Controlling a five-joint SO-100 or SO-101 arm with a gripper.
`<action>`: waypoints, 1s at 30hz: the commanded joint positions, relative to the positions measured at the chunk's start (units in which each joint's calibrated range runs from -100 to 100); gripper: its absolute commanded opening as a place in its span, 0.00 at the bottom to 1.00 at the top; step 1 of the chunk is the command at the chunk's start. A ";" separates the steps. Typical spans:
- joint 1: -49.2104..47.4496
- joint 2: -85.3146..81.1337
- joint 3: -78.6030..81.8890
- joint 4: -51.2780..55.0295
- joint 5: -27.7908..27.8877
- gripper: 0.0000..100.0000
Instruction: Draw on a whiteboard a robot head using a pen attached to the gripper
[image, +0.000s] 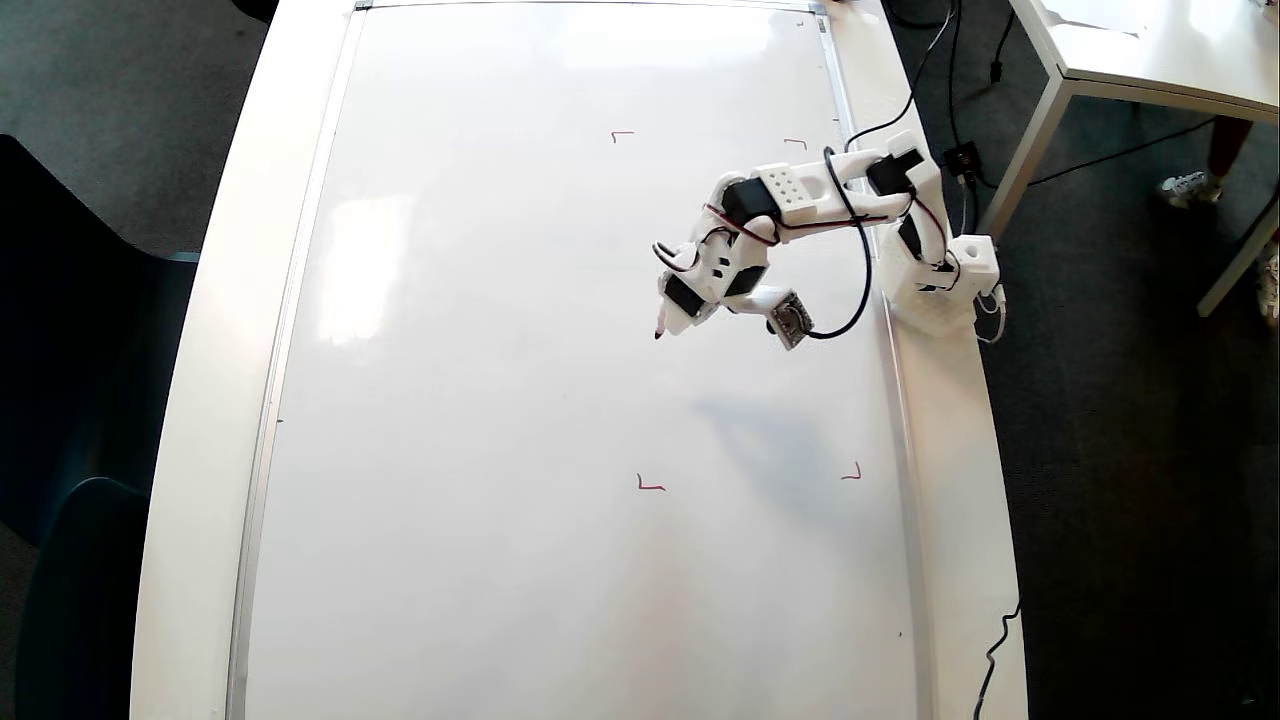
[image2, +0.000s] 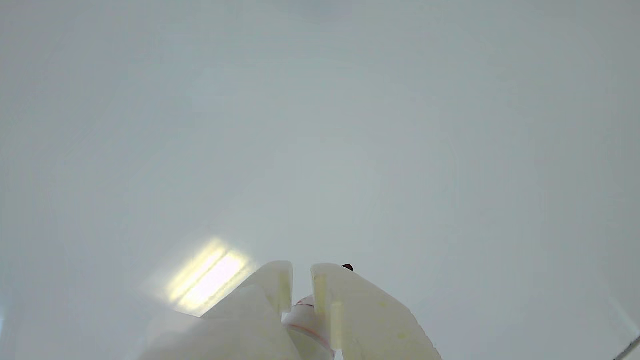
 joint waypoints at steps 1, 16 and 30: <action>-0.35 3.05 -3.27 -0.20 3.53 0.01; -1.16 13.70 -11.26 -3.59 8.68 0.01; -2.63 17.89 -11.44 -7.76 8.68 0.01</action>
